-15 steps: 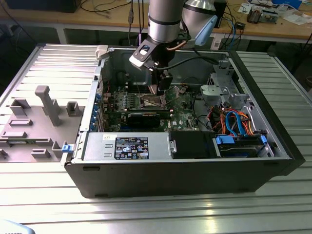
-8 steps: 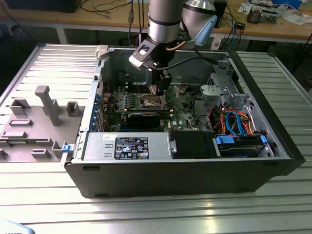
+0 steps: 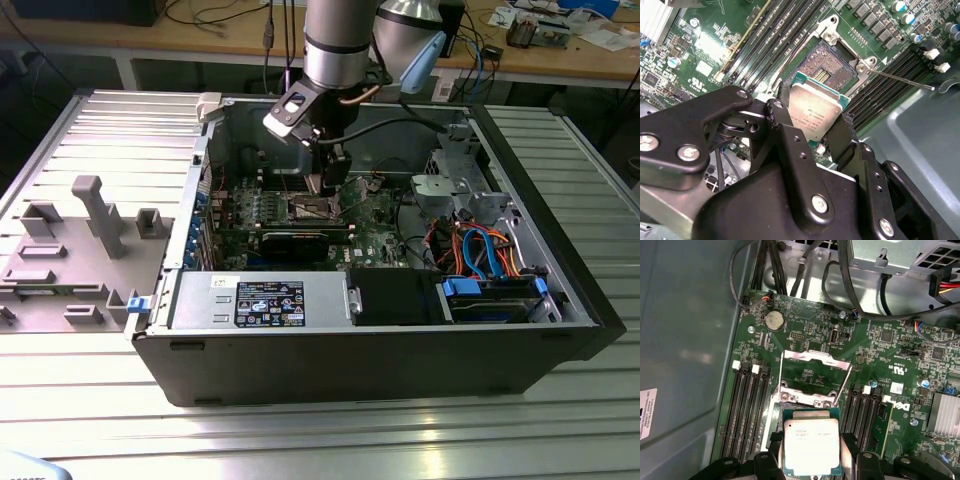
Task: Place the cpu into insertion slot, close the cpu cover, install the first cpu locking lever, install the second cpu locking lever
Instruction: 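Place the cpu into insertion slot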
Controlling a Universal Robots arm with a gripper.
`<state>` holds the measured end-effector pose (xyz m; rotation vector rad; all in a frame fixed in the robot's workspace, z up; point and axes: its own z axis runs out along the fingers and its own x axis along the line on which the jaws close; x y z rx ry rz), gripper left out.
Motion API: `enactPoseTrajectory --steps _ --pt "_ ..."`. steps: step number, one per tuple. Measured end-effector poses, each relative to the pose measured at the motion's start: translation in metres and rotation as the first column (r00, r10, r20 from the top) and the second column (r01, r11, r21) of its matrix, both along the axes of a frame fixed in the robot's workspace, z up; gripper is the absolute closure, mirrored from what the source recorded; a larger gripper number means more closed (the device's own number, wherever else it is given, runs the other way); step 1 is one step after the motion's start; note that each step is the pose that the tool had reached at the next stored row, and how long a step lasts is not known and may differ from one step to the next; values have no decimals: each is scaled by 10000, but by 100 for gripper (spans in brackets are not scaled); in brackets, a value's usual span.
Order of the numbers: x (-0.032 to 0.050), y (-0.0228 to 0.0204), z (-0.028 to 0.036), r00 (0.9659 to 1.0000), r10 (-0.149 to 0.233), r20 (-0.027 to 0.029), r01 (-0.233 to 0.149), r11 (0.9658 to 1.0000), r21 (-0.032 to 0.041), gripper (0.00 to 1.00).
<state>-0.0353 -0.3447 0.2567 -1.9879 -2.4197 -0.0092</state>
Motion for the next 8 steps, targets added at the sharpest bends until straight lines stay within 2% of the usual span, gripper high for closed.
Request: enactPoseTrajectory --steps 4,8 --pt "0 0 -9 9993 -385 0 385 9993 0 46" --pt "-1 0 -20 9950 -996 -1 996 9950 0 46"
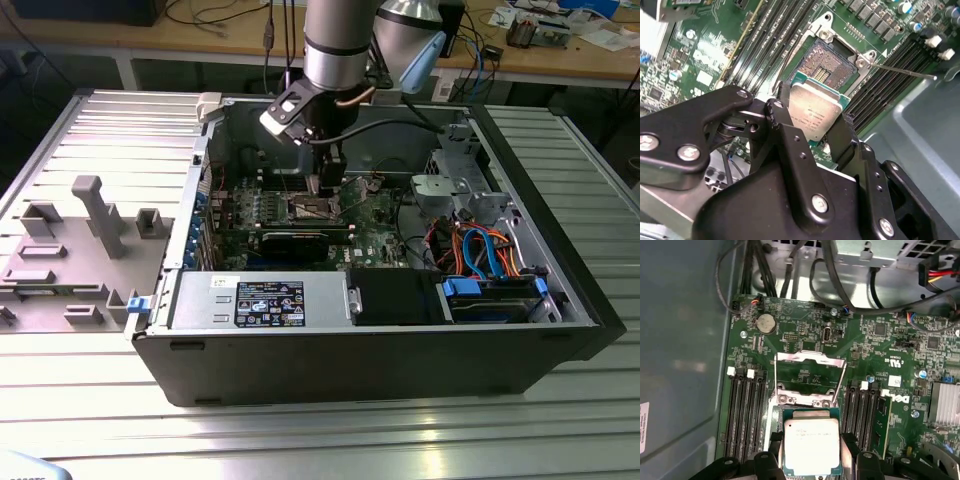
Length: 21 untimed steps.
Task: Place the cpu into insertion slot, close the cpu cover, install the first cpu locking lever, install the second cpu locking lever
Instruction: 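Place the cpu into insertion slot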
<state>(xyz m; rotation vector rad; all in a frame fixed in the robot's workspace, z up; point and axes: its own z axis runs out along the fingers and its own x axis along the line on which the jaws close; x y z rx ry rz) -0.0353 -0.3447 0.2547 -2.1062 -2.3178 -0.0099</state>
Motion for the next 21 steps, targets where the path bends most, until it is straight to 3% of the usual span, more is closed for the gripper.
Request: enactPoseTrajectory --steps 5,21 --pt "0 0 -15 9966 -827 0 827 9966 -1 46" --pt "-22 0 -34 9963 -862 0 862 9963 -1 46"
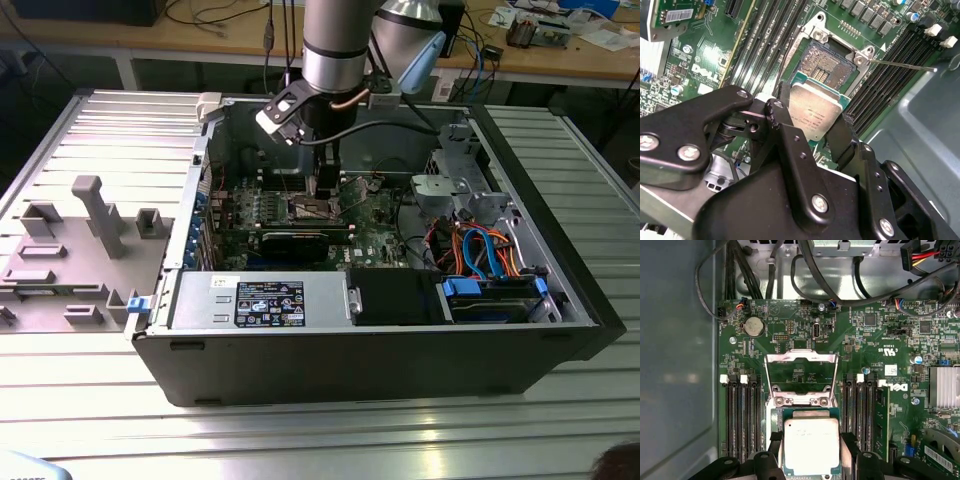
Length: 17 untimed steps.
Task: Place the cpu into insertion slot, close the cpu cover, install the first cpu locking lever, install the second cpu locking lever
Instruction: 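Place the cpu into insertion slot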
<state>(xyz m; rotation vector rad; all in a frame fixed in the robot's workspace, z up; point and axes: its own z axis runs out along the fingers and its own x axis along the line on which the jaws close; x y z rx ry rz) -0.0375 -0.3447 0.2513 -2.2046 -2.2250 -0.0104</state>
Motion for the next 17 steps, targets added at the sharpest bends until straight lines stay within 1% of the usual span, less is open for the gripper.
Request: enactPoseTrajectory --steps 13,14,15,16,17 --pt "-46 0 -32 10000 1 0 -1 10000 1 46" --pt "-51 0 -45 10000 1 0 -1 10000 0 46" --pt "-76 29 -89 10000 17 1 -17 10000 29 46" --pt "-93 35 -165 10000 17 1 -17 10000 29 46" --pt "-126 35 -300 10000 19 1 -19 10000 29 46"
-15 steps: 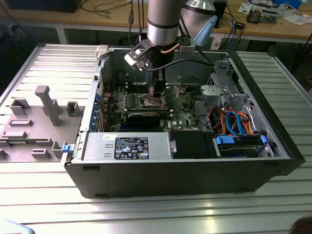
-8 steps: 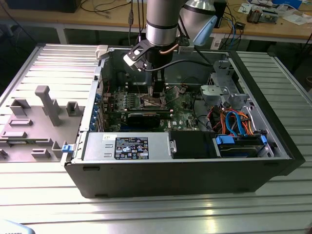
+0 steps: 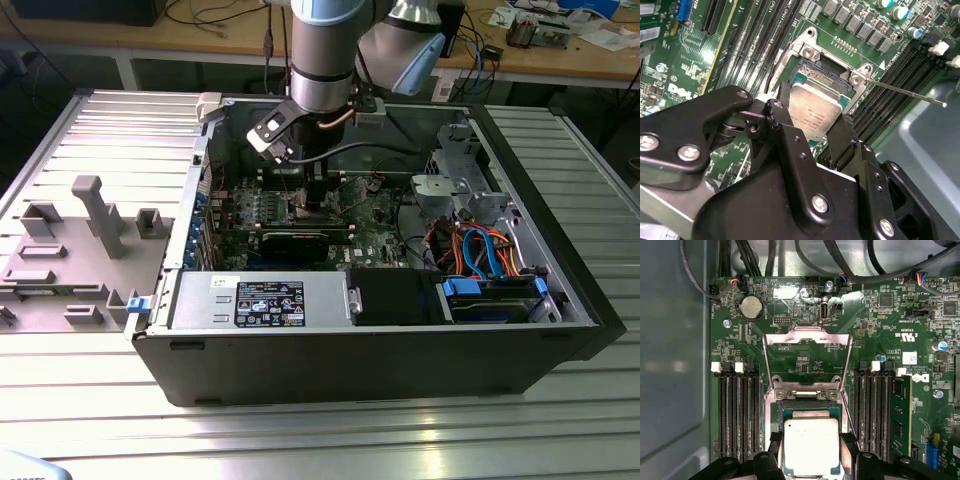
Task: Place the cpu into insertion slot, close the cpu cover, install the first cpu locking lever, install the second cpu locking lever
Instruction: 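Place the cpu into insertion slot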
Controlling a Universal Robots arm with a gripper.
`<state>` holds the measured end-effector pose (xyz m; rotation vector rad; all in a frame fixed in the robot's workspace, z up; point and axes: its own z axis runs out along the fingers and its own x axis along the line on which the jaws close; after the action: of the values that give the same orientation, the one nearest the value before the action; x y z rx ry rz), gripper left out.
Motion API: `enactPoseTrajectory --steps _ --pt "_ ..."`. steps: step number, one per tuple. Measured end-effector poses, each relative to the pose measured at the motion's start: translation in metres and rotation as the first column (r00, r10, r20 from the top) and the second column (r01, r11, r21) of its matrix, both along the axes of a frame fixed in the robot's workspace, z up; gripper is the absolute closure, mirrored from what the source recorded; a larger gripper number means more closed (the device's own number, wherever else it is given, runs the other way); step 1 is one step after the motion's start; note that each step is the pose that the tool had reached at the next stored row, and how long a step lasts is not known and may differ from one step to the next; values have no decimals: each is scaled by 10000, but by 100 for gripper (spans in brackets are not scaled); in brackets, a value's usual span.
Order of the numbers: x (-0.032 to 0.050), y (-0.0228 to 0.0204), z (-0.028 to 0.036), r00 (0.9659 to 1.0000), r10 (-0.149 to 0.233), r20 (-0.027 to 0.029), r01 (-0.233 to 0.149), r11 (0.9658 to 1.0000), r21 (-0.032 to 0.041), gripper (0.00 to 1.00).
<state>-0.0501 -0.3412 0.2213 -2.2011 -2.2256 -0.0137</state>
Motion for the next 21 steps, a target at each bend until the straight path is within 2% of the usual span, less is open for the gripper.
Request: enactPoseTrajectory --steps 7,15,21 --pt "-4 0 -137 10000 -1 0 1 10000 0 46" --pt "-7 0 -183 9997 -228 -1 228 9997 -2 46" --pt "-10 33 -212 9996 -291 -2 291 9996 0 46"
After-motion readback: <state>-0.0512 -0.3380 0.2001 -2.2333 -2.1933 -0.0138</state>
